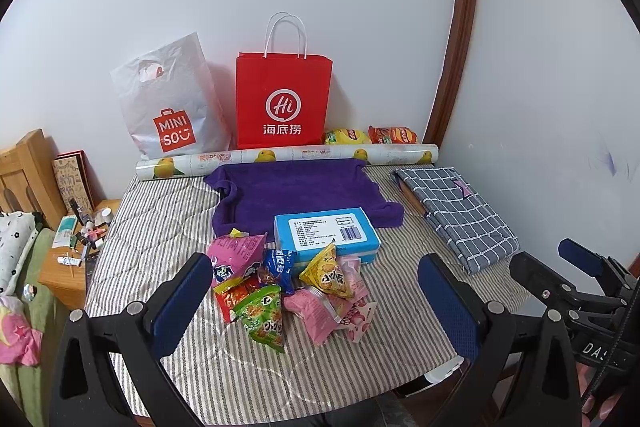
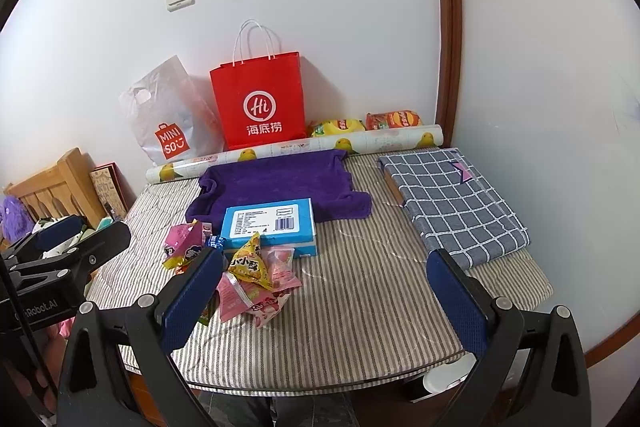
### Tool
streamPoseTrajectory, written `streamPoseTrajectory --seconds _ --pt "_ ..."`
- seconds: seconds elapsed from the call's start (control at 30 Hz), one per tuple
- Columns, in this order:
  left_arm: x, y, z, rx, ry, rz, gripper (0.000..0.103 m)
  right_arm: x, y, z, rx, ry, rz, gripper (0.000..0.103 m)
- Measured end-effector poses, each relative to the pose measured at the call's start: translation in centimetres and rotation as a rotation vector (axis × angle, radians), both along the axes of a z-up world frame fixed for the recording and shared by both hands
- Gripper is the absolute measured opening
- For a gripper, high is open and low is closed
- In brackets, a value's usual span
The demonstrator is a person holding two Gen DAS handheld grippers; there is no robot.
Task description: Organize snacks
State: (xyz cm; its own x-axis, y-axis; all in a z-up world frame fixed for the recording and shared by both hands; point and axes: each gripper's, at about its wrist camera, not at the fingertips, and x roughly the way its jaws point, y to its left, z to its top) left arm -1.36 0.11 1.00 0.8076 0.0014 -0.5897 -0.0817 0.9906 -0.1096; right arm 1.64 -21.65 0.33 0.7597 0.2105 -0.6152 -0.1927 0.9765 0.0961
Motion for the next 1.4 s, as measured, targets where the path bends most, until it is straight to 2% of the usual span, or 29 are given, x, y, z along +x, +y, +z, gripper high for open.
streamPoseTrajectory --seconds 1.03,1.23,1.33,1.4 --pt "0.4 -0.2 -0.3 0.007 0.005 0.008 0.103 -0.2 0.4 -0.1 0.020 -0.022 0.020 0.101" --pt "2.4 1.2 -2.2 -0.005 0.063 0.031 0.103 1.1 1.4 -1.8 0.027 -0.009 0.053 0.101" --pt "3.4 2.7 -3.8 -0.020 0.100 0.055 0.103 2.1 2.1 -3.5 0.030 0.015 0.069 0.100" --pt "3.9 3.7 -4.9 -0.022 0.122 0.075 0.103 3.2 2.7 -5.2 0.039 0.049 0.085 0.095"
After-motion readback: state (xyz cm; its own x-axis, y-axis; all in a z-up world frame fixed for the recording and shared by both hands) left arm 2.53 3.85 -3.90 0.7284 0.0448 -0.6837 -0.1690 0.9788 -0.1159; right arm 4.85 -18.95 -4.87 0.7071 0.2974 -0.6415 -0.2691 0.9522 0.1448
